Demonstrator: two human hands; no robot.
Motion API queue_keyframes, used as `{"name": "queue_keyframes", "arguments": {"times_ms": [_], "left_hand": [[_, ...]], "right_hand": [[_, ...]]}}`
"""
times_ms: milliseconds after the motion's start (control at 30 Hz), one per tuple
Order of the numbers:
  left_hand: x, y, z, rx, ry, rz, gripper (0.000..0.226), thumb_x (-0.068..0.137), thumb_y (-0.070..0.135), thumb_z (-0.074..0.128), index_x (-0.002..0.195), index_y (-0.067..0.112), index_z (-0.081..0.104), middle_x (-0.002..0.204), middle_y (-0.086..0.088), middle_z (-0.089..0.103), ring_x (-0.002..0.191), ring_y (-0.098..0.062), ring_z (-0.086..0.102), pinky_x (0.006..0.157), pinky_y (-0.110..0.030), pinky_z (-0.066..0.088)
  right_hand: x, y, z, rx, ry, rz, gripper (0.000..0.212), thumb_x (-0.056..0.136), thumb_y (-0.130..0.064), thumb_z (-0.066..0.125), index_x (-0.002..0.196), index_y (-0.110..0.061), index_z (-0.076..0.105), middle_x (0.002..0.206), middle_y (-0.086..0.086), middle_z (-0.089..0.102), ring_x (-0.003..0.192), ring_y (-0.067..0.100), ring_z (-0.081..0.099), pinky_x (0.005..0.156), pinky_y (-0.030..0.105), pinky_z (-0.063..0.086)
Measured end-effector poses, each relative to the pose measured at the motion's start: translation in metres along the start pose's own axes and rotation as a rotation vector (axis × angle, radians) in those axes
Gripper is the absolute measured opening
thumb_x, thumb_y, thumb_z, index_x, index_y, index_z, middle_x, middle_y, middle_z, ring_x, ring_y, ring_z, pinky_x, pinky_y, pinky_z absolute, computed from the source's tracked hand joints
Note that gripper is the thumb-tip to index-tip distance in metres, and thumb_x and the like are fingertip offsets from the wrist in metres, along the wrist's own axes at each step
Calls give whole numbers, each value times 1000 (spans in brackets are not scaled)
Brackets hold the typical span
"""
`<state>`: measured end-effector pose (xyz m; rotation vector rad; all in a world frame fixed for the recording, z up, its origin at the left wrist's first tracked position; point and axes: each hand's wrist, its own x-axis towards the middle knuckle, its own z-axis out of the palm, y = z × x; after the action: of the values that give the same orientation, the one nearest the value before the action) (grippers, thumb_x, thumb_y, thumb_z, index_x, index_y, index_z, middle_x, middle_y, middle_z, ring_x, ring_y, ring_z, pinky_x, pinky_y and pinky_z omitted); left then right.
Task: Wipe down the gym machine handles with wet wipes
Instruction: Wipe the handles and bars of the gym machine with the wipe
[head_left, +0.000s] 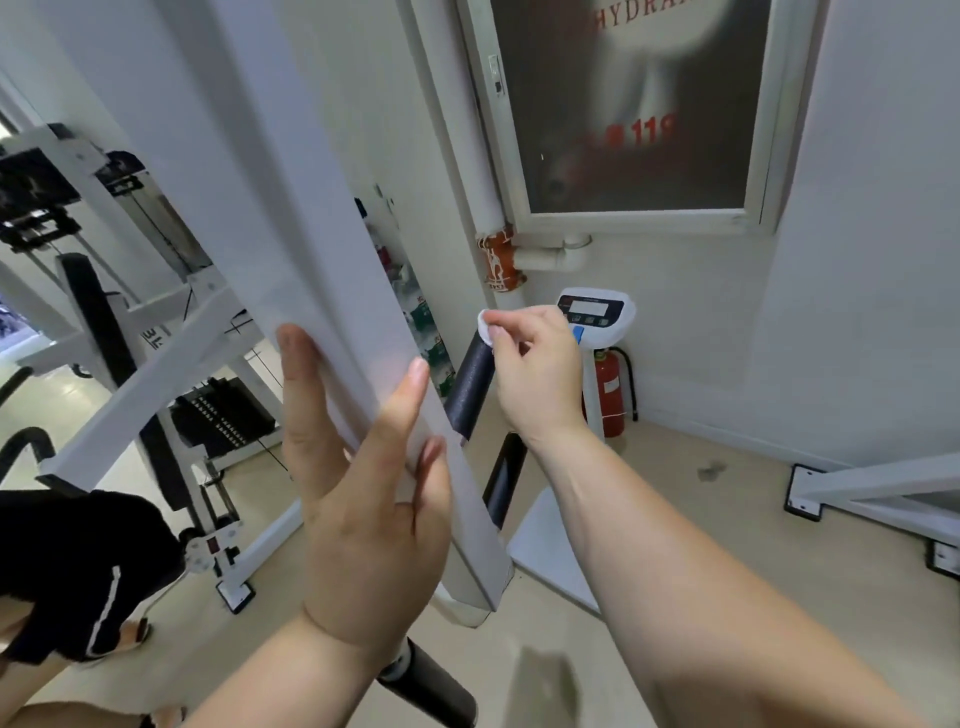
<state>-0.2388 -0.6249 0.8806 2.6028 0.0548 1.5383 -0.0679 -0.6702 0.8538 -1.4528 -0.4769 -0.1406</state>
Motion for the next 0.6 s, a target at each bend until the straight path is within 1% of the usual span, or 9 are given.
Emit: {"name": "queue_keyframes", "arguments": {"times_ms": [100, 167, 233, 300, 367, 433, 500, 533, 600], "left_hand": [[3, 2, 4, -5, 1, 0, 48, 87, -8, 66, 132, 7, 57, 155, -30, 9, 152, -50, 10, 125, -53, 18], [4, 4, 5, -10, 15, -1, 48, 87, -7, 66, 132, 7, 57, 154, -32, 9, 152, -50, 11, 125, -49, 17], [3, 5, 4, -24, 18, 3, 47, 87, -6, 66, 131, 6, 57, 153, -34, 9, 153, -45, 10, 125, -47, 16], [3, 3, 4, -24, 7, 2, 45, 87, -6, 66, 130, 4, 58, 153, -34, 9, 152, -44, 10, 125, -50, 17], [2, 2, 5, -21, 1, 1, 44, 87, -7, 66, 129, 3, 59, 153, -34, 9, 152, -47, 11, 124, -57, 20], [2, 2, 5, -23, 2, 1, 44, 87, -8, 66, 129, 3, 59, 152, -35, 9, 152, -45, 10, 121, -62, 23], [2, 2, 5, -21, 7, 2, 45, 86, -9, 67, 128, 4, 60, 152, -35, 10, 153, -39, 9, 120, -63, 25], [2, 2, 6, -20, 9, 1, 45, 86, -9, 67, 128, 4, 60, 153, -35, 11, 153, -38, 9, 119, -63, 26], [1, 0, 7, -37, 14, 5, 45, 86, -7, 67, 129, 5, 60, 155, -31, 10, 155, -36, 8, 117, -65, 28]], "right_hand": [[-12, 5, 0, 28, 50, 10, 20, 96, -8, 61, 107, -14, 76, 100, -12, 54, 92, -2, 60, 80, 8, 46], [-47, 5, -3, 98, 82, 53, 22, 96, -4, 61, 109, -14, 75, 99, -5, 57, 89, -2, 61, 77, 9, 47], [-78, 4, -4, 168, 99, 96, 24, 95, 0, 62, 108, -15, 75, 99, 1, 60, 88, -2, 63, 76, 8, 47], [-79, 6, -2, 214, 104, 129, 27, 94, 1, 62, 104, -20, 75, 103, 3, 65, 91, 0, 65, 78, 10, 49], [-55, 9, 1, 229, 116, 152, 31, 94, 0, 60, 100, -27, 73, 107, 2, 68, 92, 0, 66, 81, 13, 52], [-24, 11, 3, 235, 150, 199, 32, 95, -4, 60, 97, -34, 72, 107, -1, 70, 93, 3, 67, 86, 23, 56], [-4, 15, 6, 223, 190, 229, 27, 94, -8, 61, 99, -31, 73, 107, -1, 72, 95, 9, 68, 92, 35, 58], [-2, 16, 6, 216, 203, 231, 25, 95, -9, 61, 101, -30, 74, 108, -2, 72, 97, 9, 68, 93, 37, 58], [-13, 10, 6, 228, 197, 234, 24, 96, -9, 61, 105, -28, 74, 110, -4, 70, 100, 5, 67, 94, 31, 57]]}}
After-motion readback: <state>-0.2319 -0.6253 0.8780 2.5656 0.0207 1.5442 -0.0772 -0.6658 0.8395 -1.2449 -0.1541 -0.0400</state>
